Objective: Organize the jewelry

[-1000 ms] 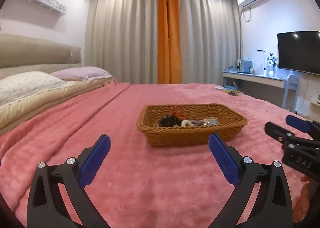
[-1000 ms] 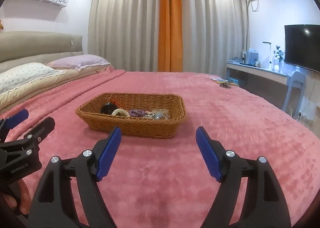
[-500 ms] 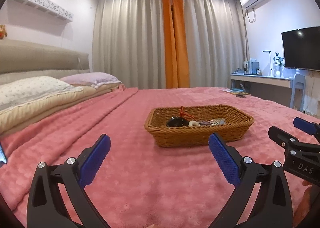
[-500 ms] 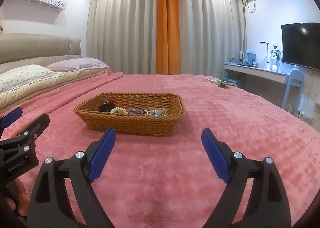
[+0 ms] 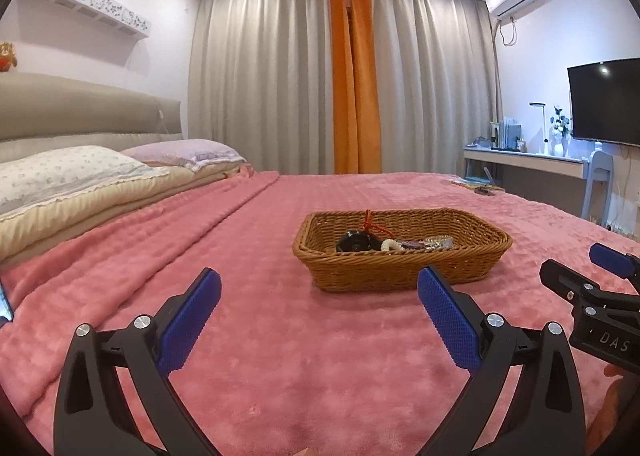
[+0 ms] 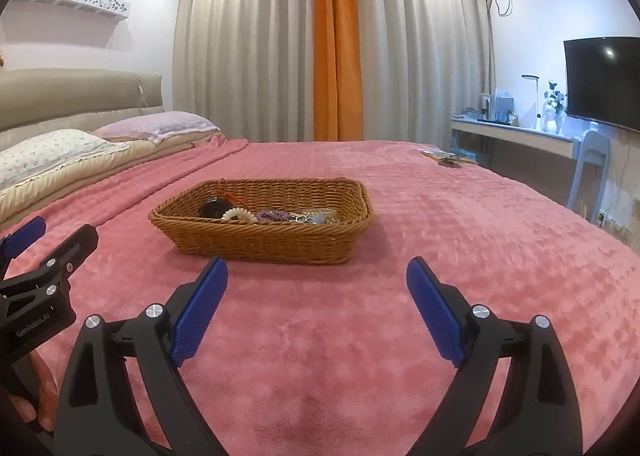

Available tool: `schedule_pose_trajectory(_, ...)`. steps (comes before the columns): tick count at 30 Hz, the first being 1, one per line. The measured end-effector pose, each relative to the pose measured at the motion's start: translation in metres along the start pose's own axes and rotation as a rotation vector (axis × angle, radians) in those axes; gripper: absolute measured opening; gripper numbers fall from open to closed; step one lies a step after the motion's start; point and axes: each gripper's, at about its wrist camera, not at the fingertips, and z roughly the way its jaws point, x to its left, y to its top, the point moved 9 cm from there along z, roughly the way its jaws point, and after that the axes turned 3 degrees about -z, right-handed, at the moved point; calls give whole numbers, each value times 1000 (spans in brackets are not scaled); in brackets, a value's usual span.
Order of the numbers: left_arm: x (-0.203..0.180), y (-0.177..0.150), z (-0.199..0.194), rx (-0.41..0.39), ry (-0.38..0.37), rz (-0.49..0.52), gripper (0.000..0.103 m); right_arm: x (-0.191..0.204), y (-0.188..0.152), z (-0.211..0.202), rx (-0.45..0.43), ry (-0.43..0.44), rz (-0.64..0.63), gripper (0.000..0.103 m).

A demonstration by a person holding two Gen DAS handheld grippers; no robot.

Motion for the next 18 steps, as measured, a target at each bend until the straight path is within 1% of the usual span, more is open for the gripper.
schedule_pose_trajectory(5, 0, -1, 1, 7, 6, -4, 95, 1, -1, 0, 2, -7, -8, 87)
schedule_pose_trajectory(11, 1, 0, 1, 13, 8, -14, 95, -5, -3, 3, 15, 9, 32, 88)
schedule_pose_trajectory(18, 7, -1, 3, 23, 6, -45, 95, -3, -3, 1, 5, 6, 10, 89)
